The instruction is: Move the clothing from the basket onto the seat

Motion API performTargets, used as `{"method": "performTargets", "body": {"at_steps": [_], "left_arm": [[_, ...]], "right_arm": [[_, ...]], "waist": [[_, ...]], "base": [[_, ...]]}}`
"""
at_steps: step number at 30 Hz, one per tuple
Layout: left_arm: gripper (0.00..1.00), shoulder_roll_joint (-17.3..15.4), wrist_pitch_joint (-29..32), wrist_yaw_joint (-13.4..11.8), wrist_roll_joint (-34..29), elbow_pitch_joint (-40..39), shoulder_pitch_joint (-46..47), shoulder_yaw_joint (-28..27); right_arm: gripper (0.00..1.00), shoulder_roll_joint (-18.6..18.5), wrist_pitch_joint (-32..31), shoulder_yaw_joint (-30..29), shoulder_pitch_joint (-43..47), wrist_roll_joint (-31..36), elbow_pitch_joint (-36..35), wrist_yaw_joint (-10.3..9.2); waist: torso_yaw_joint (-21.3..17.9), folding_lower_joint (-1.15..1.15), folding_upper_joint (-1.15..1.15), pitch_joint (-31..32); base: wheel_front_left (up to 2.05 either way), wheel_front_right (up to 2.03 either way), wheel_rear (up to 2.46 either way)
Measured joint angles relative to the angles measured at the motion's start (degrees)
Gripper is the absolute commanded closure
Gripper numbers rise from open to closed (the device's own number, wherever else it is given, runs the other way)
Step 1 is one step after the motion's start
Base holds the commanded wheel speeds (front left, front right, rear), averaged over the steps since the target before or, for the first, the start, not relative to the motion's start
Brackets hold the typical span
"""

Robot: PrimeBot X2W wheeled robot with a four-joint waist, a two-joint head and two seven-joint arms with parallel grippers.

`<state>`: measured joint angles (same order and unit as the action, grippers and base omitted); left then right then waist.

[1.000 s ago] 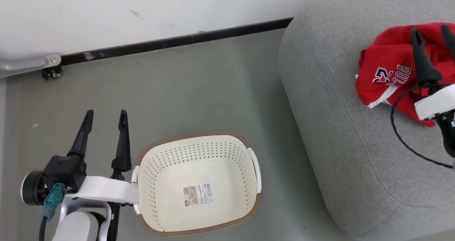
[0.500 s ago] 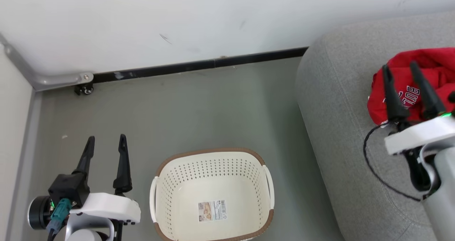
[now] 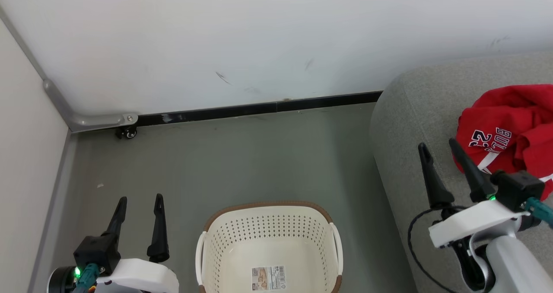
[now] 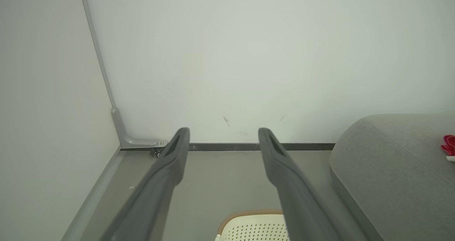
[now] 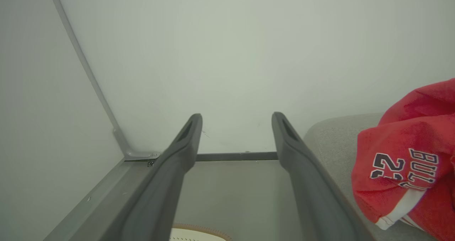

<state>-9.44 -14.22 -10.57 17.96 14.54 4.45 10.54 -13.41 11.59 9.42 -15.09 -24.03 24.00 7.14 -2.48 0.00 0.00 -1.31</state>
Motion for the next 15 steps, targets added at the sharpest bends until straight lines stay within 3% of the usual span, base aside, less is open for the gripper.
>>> {"method": "performTargets", "body": {"at_steps": [15], "left_arm": [[0.00, 0.6, 0.0, 0.0, -0.1, 0.9, -1.0, 1.1]], "right_arm": [[0.00, 7.1, 0.0, -3.3, 9.7, 3.5, -1.6, 0.00]], "waist": [[1.4, 0.00, 0.00, 3.7]], "base": [[0.00, 0.00, 0.00]]}}
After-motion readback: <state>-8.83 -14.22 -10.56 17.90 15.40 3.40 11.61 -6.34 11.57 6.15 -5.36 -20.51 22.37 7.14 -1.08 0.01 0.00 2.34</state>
